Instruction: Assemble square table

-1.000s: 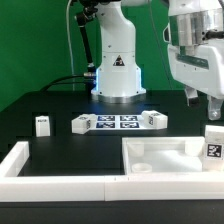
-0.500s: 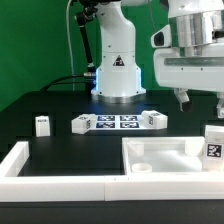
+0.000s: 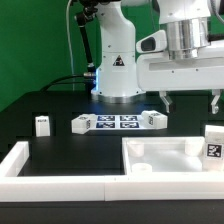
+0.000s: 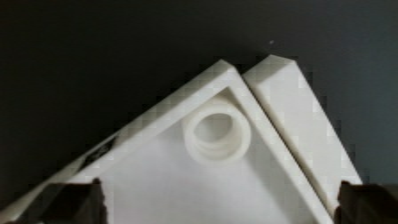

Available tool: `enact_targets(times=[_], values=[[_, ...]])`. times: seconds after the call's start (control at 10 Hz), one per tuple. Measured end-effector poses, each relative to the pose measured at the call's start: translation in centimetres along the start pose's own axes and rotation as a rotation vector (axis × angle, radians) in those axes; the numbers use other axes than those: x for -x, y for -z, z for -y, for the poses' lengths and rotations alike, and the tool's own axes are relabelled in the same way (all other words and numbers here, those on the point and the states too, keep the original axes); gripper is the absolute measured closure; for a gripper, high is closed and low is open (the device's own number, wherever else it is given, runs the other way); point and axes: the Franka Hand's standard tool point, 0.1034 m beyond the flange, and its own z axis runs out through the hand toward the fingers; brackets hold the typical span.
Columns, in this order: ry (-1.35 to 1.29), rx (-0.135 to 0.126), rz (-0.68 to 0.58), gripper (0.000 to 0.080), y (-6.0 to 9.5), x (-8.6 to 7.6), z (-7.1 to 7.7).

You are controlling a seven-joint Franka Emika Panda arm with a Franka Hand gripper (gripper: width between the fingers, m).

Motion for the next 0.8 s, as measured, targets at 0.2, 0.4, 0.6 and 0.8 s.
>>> enact_targets(times=[0.2, 0.4, 0.6, 0.8], values=[[0.117, 0.002, 0.000, 0.0151, 0.0, -0.1, -0.1], [0.288, 0.015, 0.029, 0.0151, -0.3, 0.6, -0.7], [0.446, 0.064, 0.098, 0.0151, -1.3, 2.9, -1.5], [0.624, 0.094, 0.151, 0.0151, -2.5, 5.6, -3.8]])
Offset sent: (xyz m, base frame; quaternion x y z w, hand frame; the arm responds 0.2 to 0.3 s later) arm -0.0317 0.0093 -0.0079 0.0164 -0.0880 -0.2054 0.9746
